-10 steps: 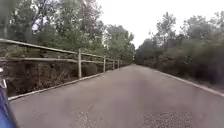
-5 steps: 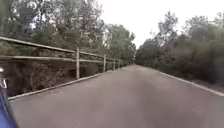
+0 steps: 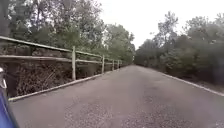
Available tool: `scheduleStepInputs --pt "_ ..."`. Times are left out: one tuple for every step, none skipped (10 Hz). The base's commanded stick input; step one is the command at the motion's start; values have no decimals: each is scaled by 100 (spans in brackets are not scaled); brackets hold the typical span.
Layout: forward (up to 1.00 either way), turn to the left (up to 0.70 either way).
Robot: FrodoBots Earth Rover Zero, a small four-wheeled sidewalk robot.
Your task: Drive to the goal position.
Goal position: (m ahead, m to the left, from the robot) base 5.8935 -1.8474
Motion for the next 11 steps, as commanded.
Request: scheduleStepInputs --pt "70 -30" --pt "70 -30" --pt "70 -13" --pt "70 0" --pt "70 0" --pt "70 0" --pt "70 0" --pt "70 0" --pt "70 0" --pt "70 0" --pt "70 0"
